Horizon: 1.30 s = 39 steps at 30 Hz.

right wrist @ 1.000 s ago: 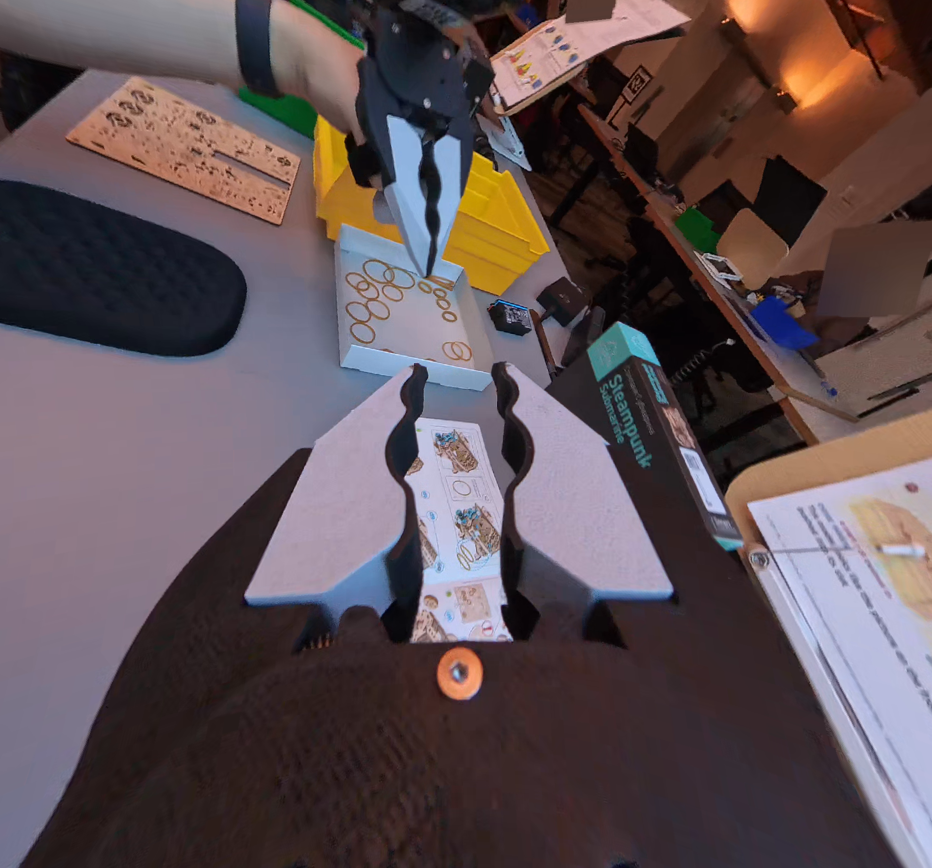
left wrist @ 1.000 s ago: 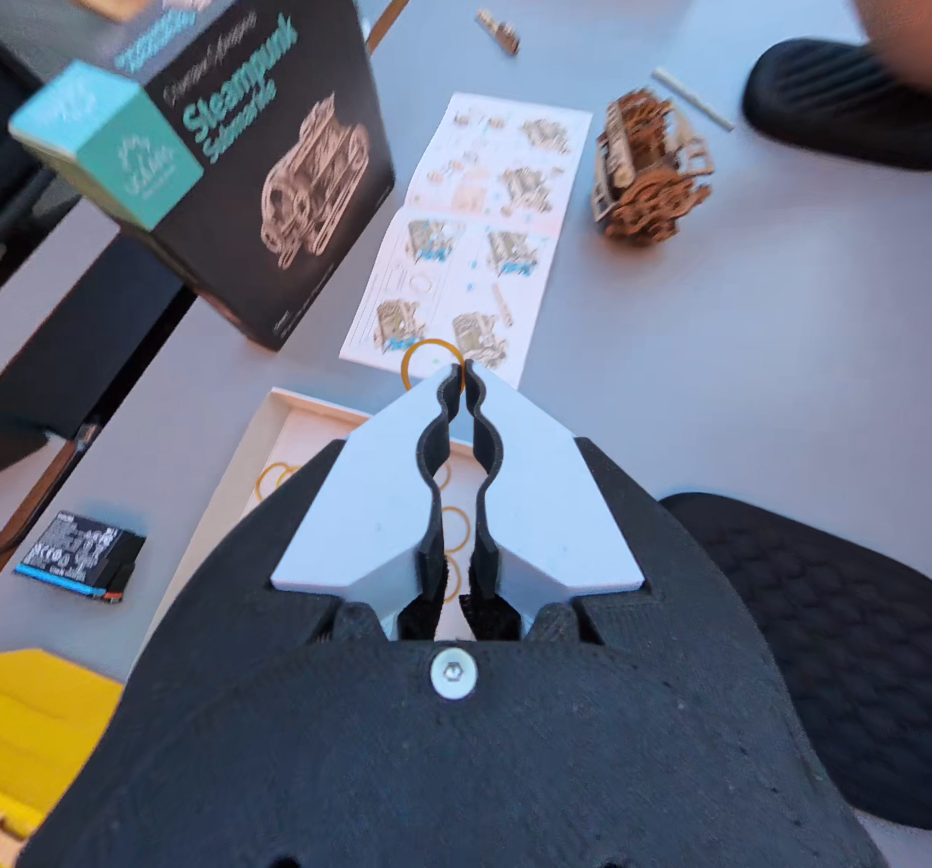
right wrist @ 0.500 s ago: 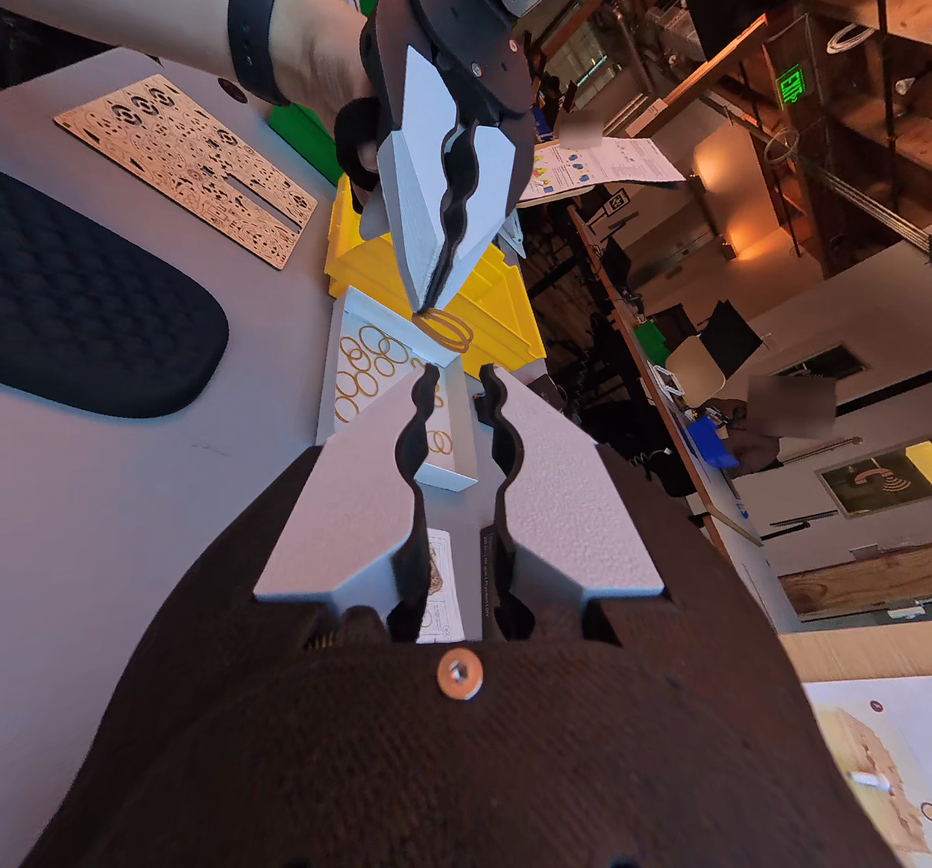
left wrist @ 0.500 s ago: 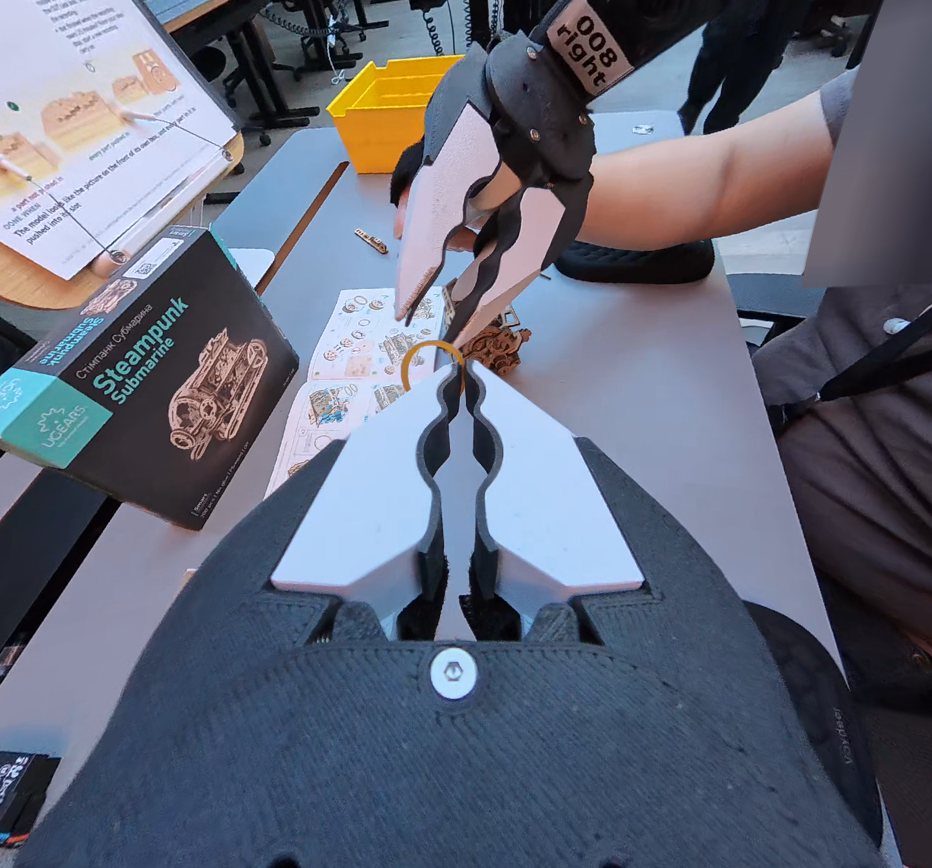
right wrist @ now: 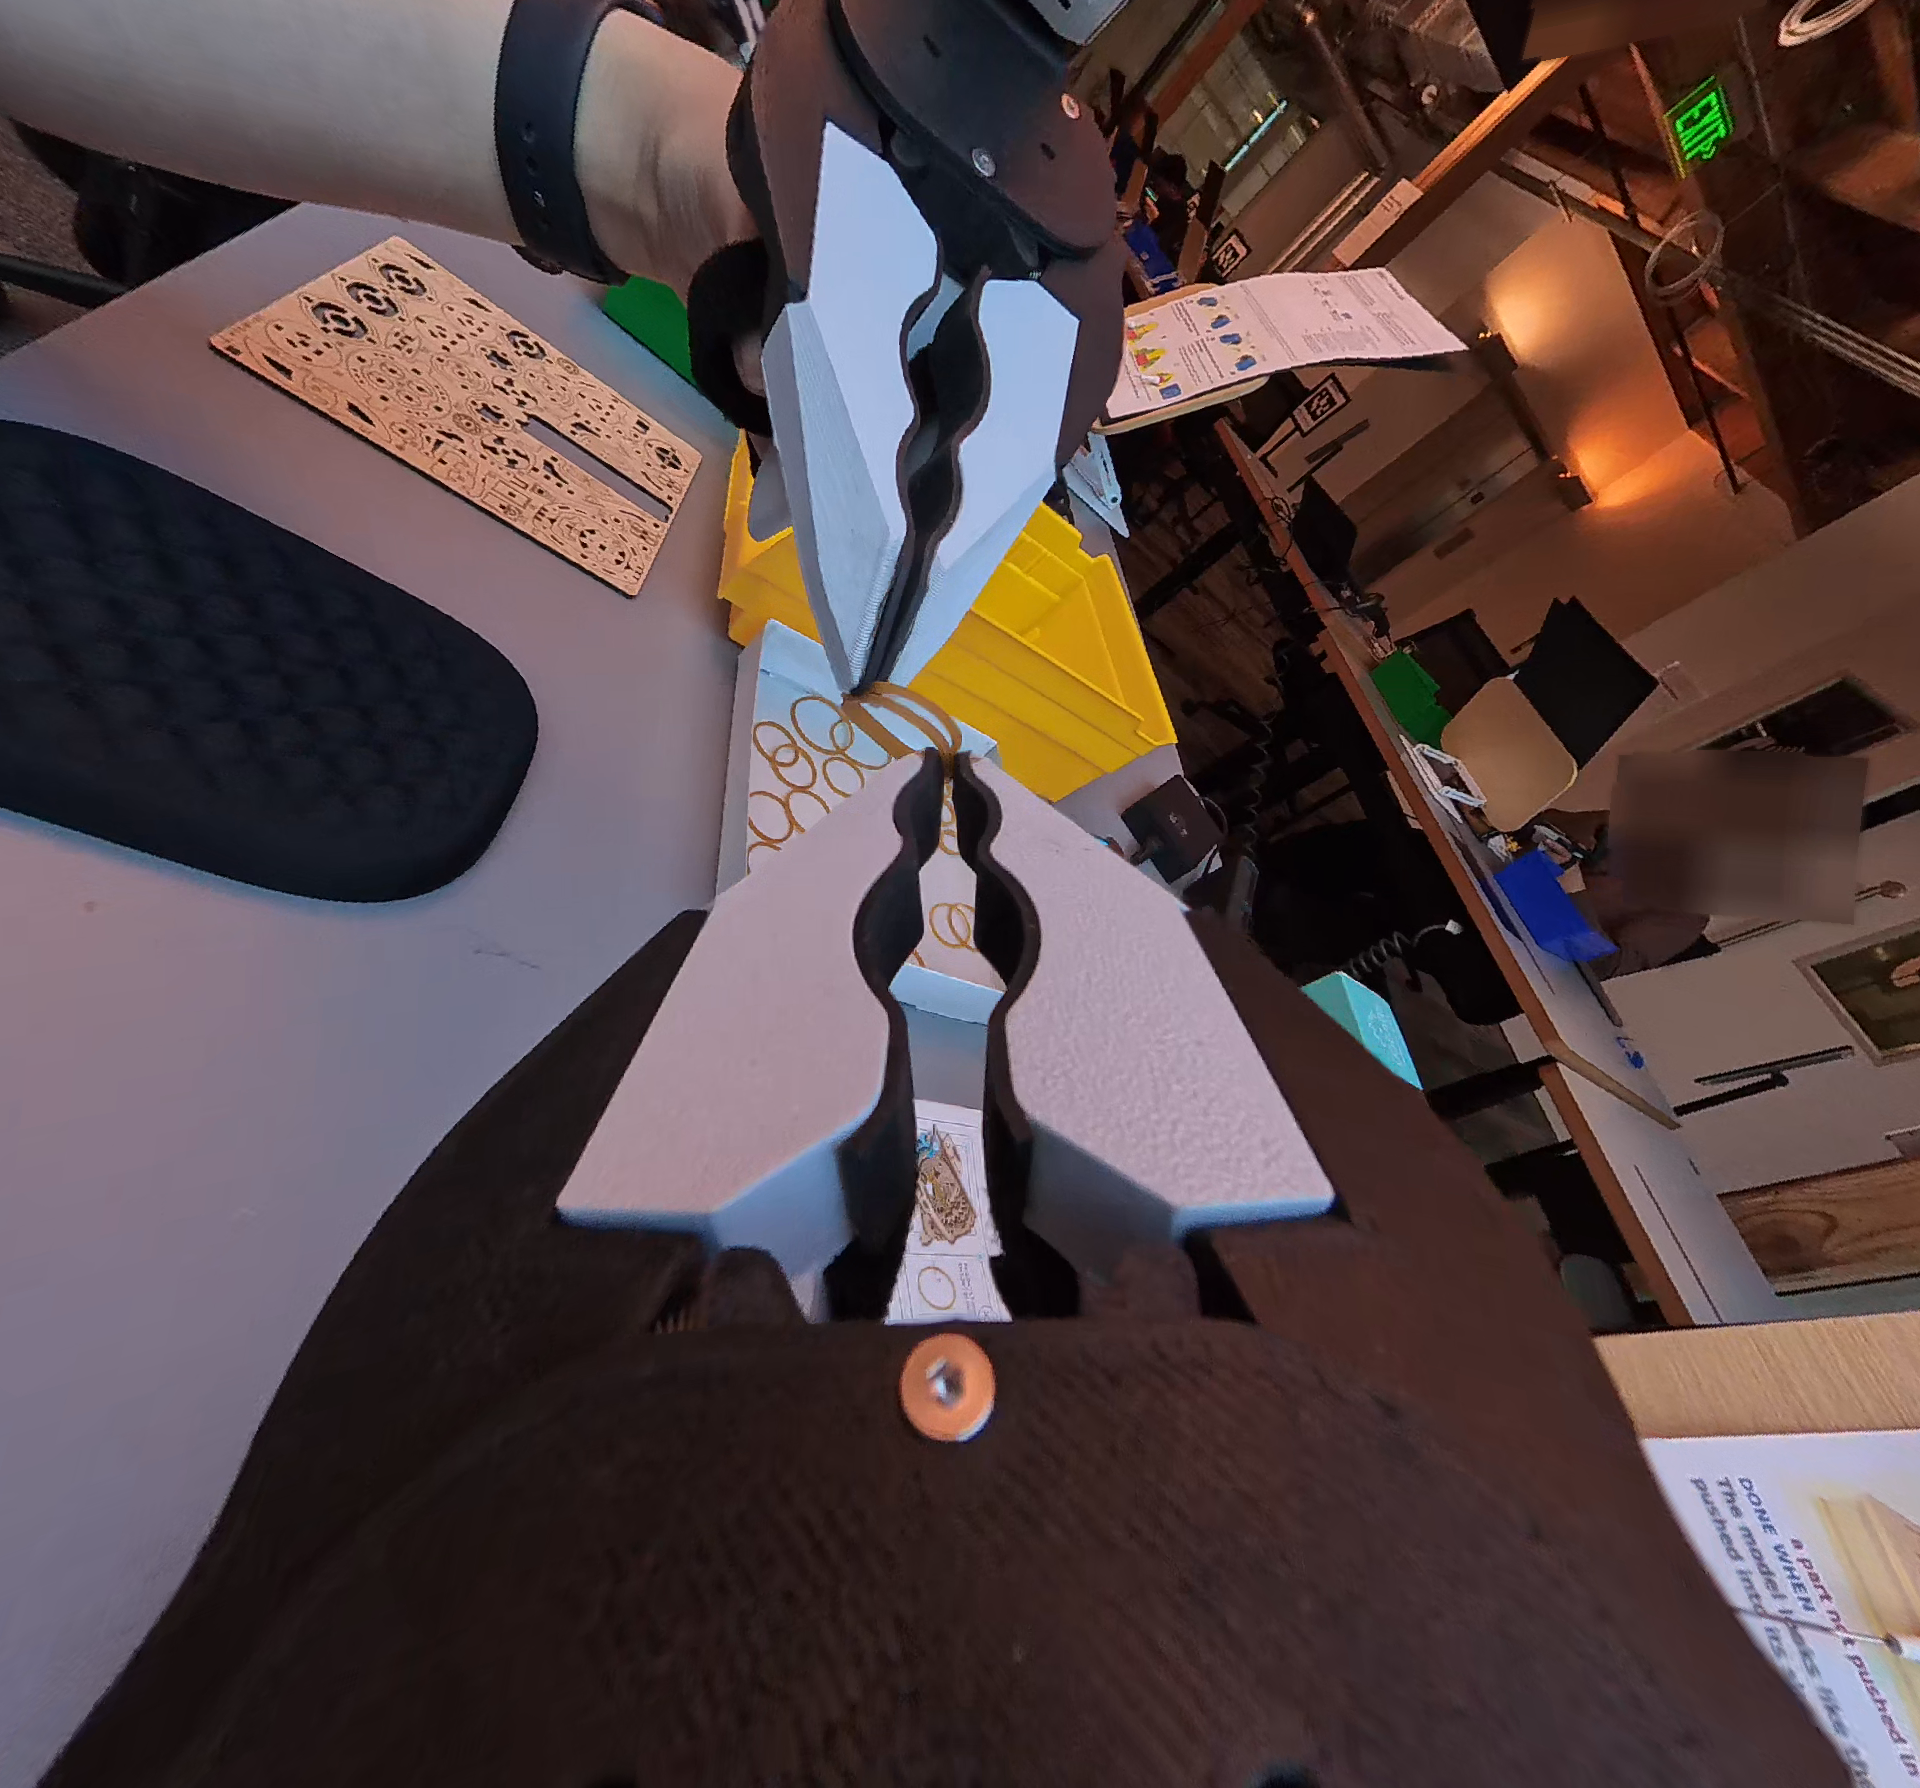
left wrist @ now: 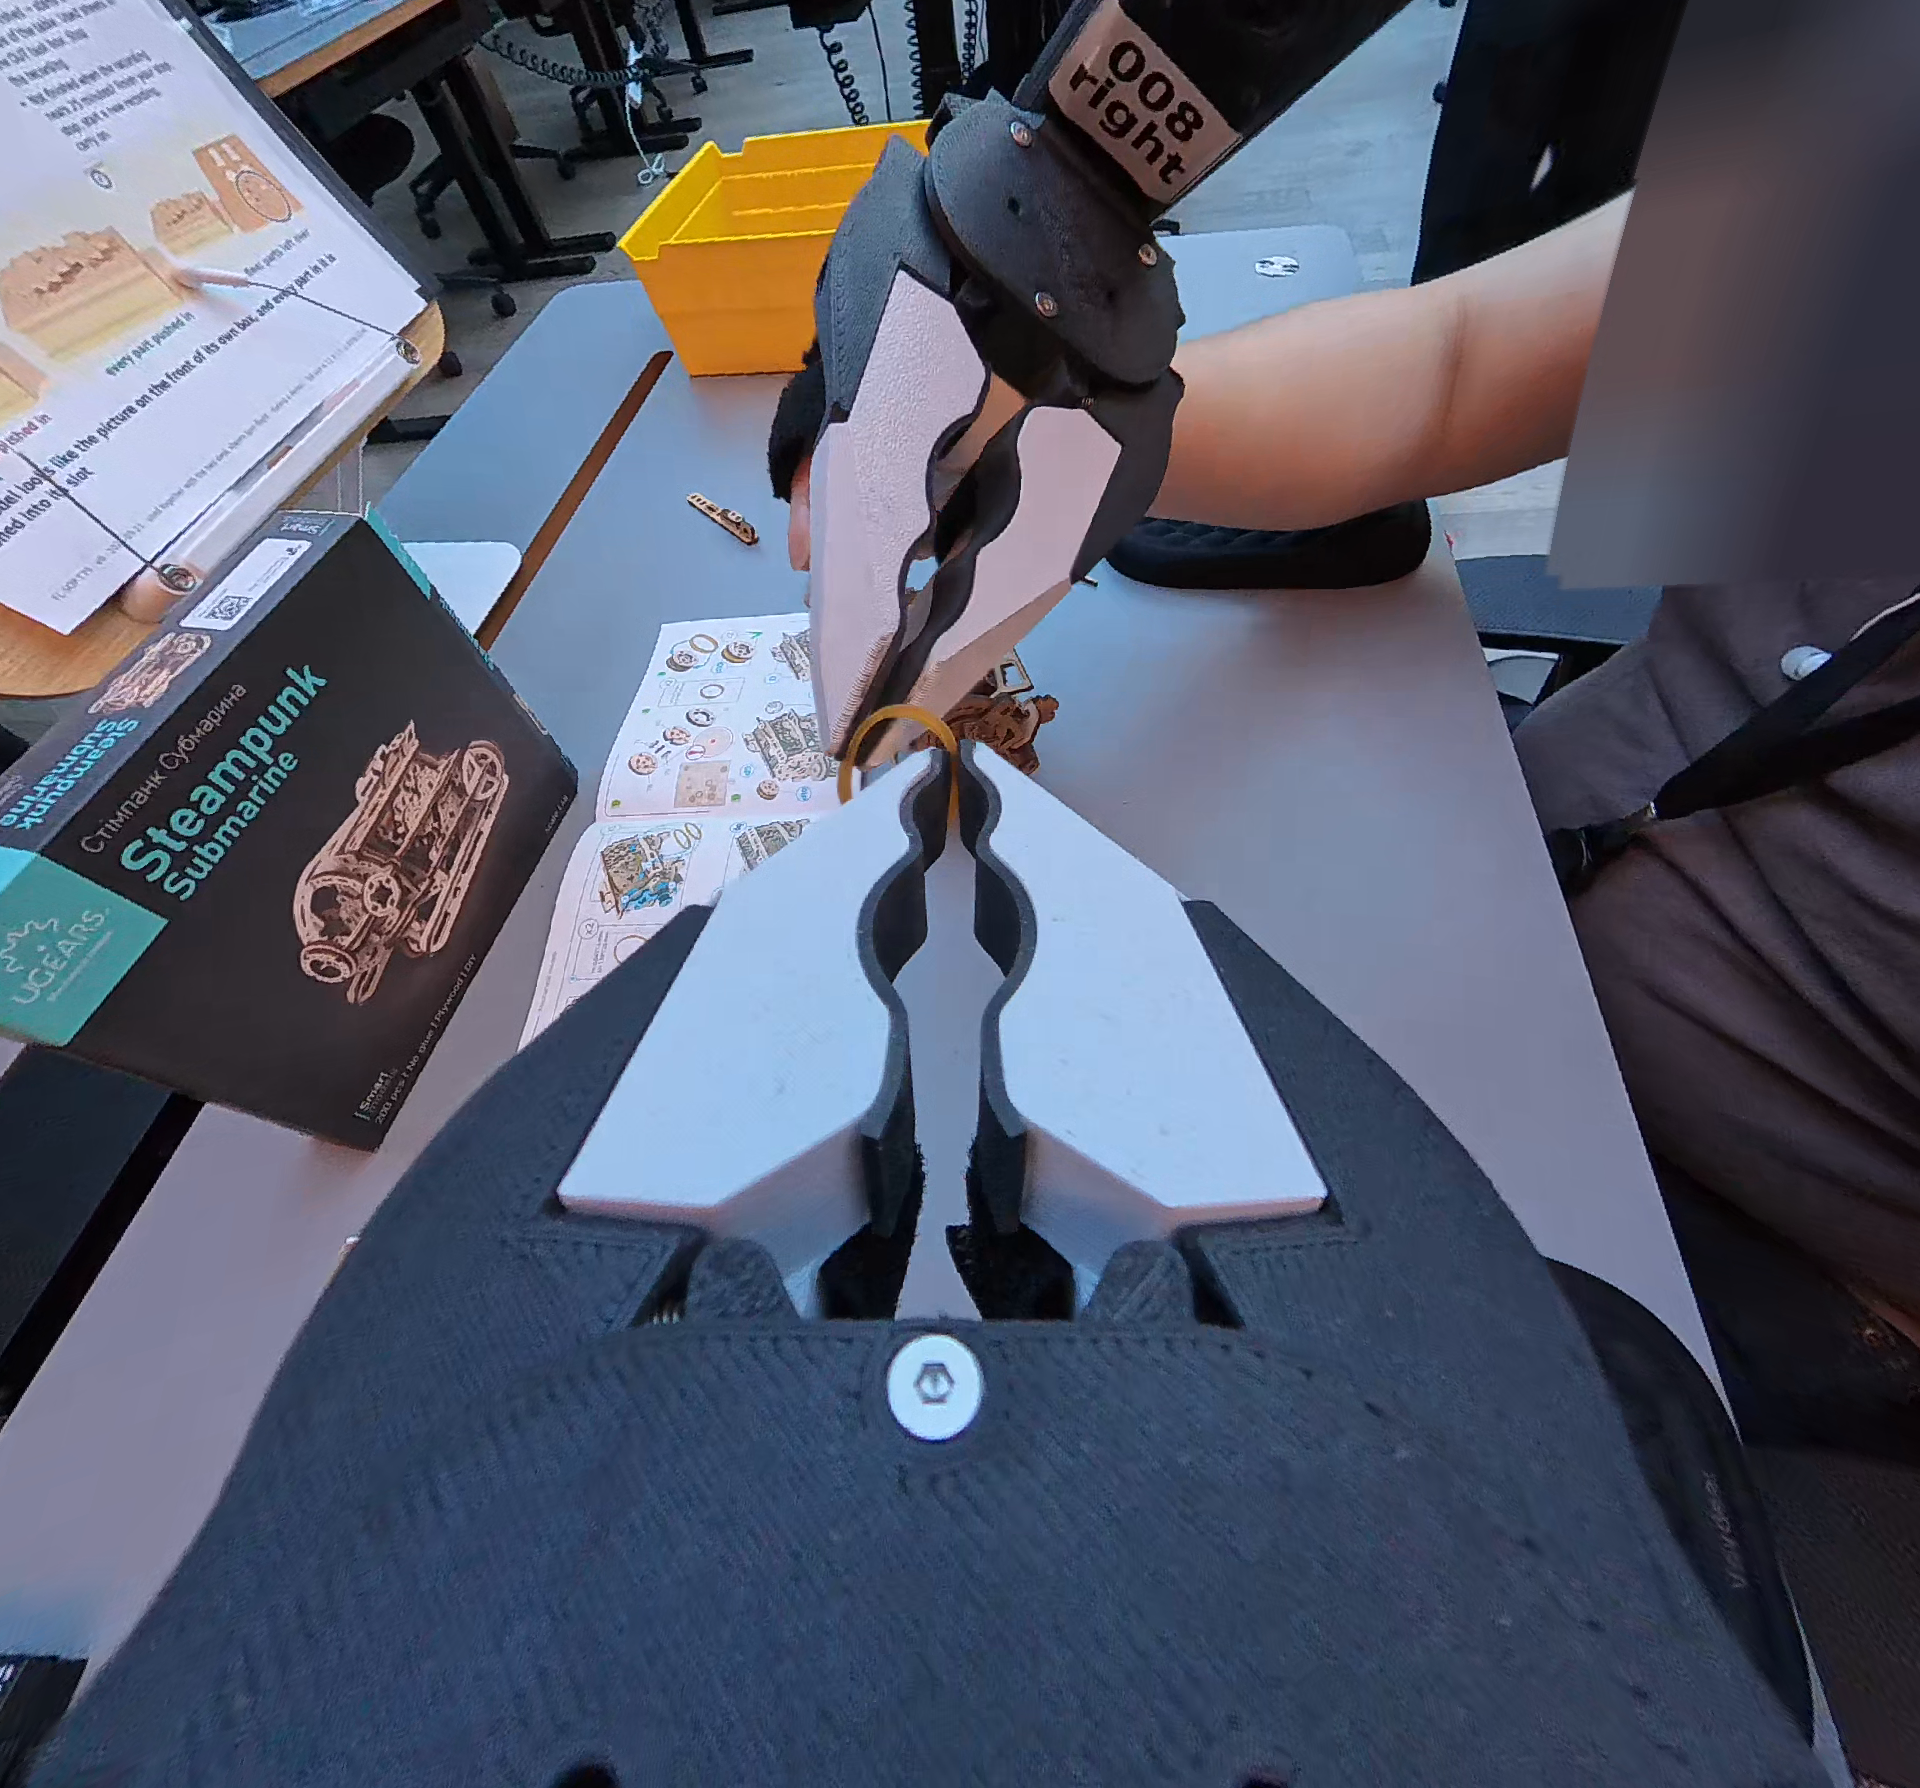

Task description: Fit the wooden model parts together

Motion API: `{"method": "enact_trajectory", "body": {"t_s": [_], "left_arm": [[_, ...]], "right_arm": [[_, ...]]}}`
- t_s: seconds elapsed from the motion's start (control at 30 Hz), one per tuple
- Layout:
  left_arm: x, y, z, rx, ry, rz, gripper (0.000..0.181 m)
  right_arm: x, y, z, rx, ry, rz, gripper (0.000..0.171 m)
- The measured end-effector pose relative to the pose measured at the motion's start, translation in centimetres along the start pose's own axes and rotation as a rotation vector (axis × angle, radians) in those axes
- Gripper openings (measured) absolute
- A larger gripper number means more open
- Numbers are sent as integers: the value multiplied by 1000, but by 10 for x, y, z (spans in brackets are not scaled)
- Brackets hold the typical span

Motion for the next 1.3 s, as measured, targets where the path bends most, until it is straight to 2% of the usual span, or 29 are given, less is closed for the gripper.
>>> {"method": "enact_trajectory", "body": {"t_s": [0.33, 0.43, 0.53, 0.67, 0.73, 0.87, 1.03, 1.1, 1.13, 1.2, 1.3], "left_arm": [[0, 3, 0, 48, -64, 23, 0], [-12, 5, -2, 74, -35, 44, 0], [-50, 4, -19, 104, 140, 43, 0], [-126, -1, -46, 146, 544, -45, 0], [-155, -7, -51, 127, 691, -75, 0], [-181, -10, -57, 110, 792, -74, 0], [-187, -13, -67, 100, 782, -36, 2], [-184, -7, -66, 154, 765, -19, 28], [-178, -4, -64, 183, 745, 3, 34], [-153, -3, -67, 215, 606, 56, 44], [-96, -7, -84, 236, 298, 131, 33]], "right_arm": [[-15, 4, 7, -22, 56, -15, 0], [-22, 8, 14, -18, 96, -19, 0], [-36, 11, 34, 2, 186, -20, 0], [-53, 8, 74, -5, 283, -70, 0], [-60, 5, 96, -23, 316, -107, 0], [-78, 2, 140, -68, 391, -175, 0], [-108, 14, 170, -87, 472, -260, 0], [-117, 18, 176, -102, 497, -293, 0], [-118, 20, 179, -110, 499, -314, 0], [-117, 23, 181, -118, 478, -360, 0], [-117, 17, 182, -153, 439, -403, 0]]}}
Point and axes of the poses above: each gripper's, where its closed fingertips meet, z back along the fingers, x out of its top, y = z × x across the jaws, the point moved 1 cm from there along z, back along the fingers, and after that the axes turned 3 degrees about -x, right-handed, at the moved point
